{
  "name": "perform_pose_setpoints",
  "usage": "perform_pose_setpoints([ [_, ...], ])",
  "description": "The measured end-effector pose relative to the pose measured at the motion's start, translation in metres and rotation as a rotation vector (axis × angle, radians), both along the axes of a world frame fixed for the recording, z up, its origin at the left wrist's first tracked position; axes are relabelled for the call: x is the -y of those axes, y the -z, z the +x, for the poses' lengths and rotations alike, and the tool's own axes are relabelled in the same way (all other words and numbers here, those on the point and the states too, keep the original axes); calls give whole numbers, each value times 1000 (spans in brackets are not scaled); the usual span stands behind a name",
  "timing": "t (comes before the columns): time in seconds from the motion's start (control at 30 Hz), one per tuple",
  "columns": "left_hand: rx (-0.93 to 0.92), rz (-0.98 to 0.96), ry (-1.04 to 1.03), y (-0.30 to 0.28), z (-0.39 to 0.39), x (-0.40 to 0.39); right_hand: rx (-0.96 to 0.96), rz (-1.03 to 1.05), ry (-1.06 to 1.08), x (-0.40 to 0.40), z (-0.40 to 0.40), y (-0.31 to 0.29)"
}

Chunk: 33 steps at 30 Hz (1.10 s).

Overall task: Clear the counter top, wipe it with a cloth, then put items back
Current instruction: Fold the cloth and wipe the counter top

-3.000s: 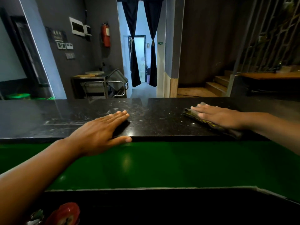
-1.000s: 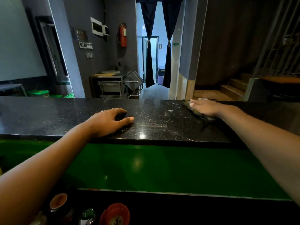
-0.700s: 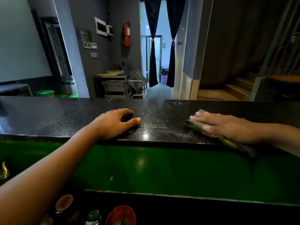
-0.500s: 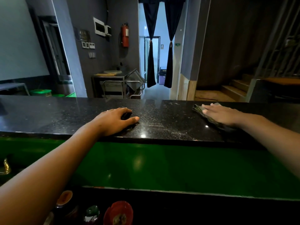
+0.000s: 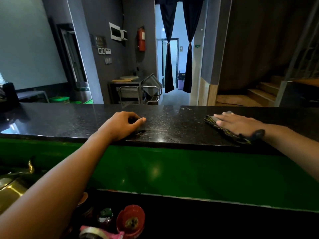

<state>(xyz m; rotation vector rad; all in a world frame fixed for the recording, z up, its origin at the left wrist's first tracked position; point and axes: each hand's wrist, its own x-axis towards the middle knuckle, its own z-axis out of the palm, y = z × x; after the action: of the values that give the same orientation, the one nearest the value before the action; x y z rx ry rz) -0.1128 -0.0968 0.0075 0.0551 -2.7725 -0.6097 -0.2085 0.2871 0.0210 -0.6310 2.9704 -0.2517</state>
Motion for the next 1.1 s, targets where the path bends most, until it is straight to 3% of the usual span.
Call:
perform_pose_setpoints([
  [0.1,10,-1,-7,-1,3,-2,-48,20,12,42,-9,2],
  [0.23,-31,-1,-11,-1,3,-2,-101,26,-340,89,38,7],
  [0.37,-15,11,22,0,-1,2,-78,-8,-537,54,68,9],
  [0.5,-29,29,39,1,-1,0,16,-24,-271,13,35,-1],
  [0.67,-25,18,50,1,-5,2,4,32,21,46,-26,-1],
  [0.73,-31,20,58,1,-3,1,-25,19,-12,78,-12,2],
  [0.8,-44,19,64,2,-2,2,-38,10,-190,104,23,3],
  [0.93,-66,34,71,2,-1,5,-27,-10,-457,80,69,7],
  [1.1,-67,41,89,4,-3,4,53,-49,-188,26,25,2],
])
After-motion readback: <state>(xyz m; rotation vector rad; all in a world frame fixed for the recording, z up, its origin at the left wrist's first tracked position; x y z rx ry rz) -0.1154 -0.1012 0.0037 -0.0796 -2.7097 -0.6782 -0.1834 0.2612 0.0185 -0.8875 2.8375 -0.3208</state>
